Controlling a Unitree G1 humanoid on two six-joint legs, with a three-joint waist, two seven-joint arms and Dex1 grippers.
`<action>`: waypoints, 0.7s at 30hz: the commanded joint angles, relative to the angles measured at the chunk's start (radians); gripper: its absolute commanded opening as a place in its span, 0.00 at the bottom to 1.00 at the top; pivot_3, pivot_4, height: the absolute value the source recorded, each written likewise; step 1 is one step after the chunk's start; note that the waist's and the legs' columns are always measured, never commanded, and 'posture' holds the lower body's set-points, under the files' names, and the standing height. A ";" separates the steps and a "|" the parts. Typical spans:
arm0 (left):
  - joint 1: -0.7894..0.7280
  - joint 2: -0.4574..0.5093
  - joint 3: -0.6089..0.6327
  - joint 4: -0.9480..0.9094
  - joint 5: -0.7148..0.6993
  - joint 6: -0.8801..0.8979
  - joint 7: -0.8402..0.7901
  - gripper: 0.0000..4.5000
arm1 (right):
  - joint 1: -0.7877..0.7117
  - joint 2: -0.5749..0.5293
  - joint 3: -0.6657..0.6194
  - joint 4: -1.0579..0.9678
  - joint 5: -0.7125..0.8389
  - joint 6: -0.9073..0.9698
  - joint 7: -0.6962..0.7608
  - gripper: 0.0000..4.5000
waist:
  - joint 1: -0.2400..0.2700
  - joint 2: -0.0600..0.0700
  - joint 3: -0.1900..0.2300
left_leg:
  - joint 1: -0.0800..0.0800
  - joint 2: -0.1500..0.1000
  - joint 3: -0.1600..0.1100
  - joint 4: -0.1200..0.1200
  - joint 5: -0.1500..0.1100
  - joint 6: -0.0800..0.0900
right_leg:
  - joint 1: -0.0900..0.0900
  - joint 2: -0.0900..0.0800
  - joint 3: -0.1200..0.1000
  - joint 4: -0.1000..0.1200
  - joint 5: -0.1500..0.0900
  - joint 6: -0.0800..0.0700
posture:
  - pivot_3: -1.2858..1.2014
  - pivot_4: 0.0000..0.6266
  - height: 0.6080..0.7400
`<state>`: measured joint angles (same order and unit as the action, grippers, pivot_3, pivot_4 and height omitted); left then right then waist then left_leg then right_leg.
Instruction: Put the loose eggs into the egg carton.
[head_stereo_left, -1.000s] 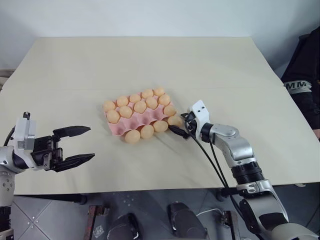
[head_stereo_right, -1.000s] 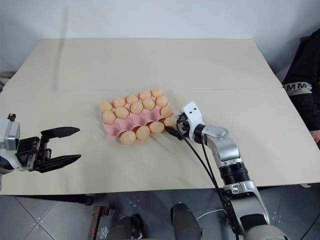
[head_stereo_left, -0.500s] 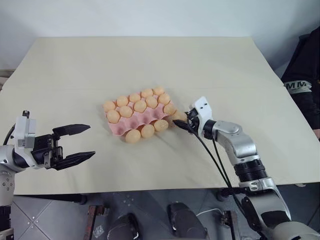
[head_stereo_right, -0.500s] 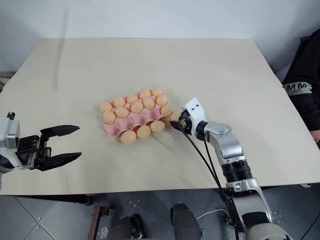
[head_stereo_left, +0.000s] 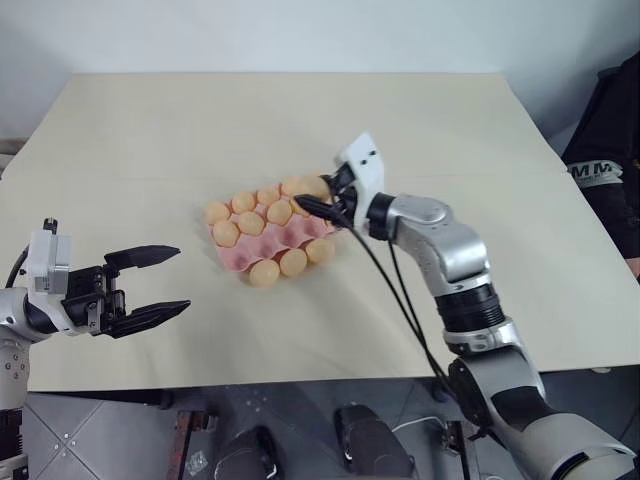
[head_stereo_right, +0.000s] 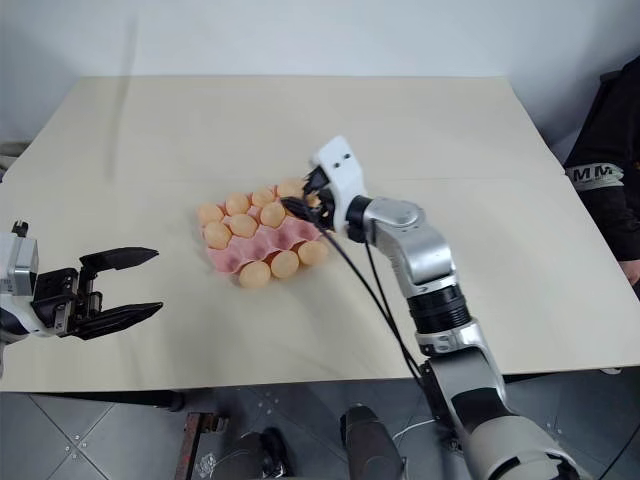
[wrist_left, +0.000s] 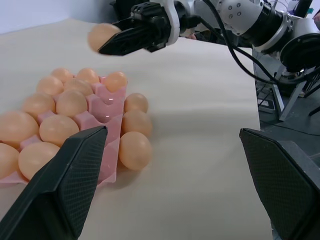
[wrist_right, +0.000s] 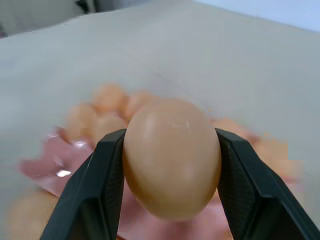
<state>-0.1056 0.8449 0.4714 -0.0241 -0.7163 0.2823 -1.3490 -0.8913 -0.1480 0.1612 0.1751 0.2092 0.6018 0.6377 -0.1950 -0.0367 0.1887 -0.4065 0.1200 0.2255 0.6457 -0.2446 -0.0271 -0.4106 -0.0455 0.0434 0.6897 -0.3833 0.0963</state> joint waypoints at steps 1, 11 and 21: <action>0.022 0.004 0.050 -0.025 -0.016 -0.016 0.008 1.00 | -0.002 0.010 0.025 0.046 -0.030 -0.061 -0.004 0.57 | 0.002 0.000 0.000 | 0.000 0.000 0.000 0.000 0.000 0.000 | 0.000 0.000 0.000 0.000 0.000 0.000 | 0.52 0.24 1.00; 0.075 0.002 0.094 -0.057 -0.022 -0.017 0.026 1.00 | -0.010 0.005 0.042 0.174 -0.086 -0.156 0.010 0.57 | -0.003 -0.001 0.000 | -0.001 0.000 -0.001 0.000 0.000 0.000 | 0.000 0.000 -0.001 0.000 0.000 0.000 | 0.52 0.24 1.00; 0.068 0.004 0.093 -0.048 -0.016 -0.024 0.030 1.00 | -0.016 0.002 0.042 0.194 -0.106 -0.174 0.021 0.91 | -0.002 -0.001 0.000 | -0.001 0.000 -0.001 0.000 0.000 0.000 | 0.000 0.000 -0.001 0.000 0.000 0.000 | 0.52 0.24 1.00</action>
<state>-0.0331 0.8446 0.5354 -0.0615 -0.7184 0.2786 -1.3194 -0.8896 -0.1451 0.2038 0.3998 0.1013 0.4417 0.6476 -0.1974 -0.0375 0.1888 -0.4072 0.1200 0.2246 0.6456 -0.2447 -0.0271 -0.4105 -0.0458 0.0423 0.6892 -0.3833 0.0963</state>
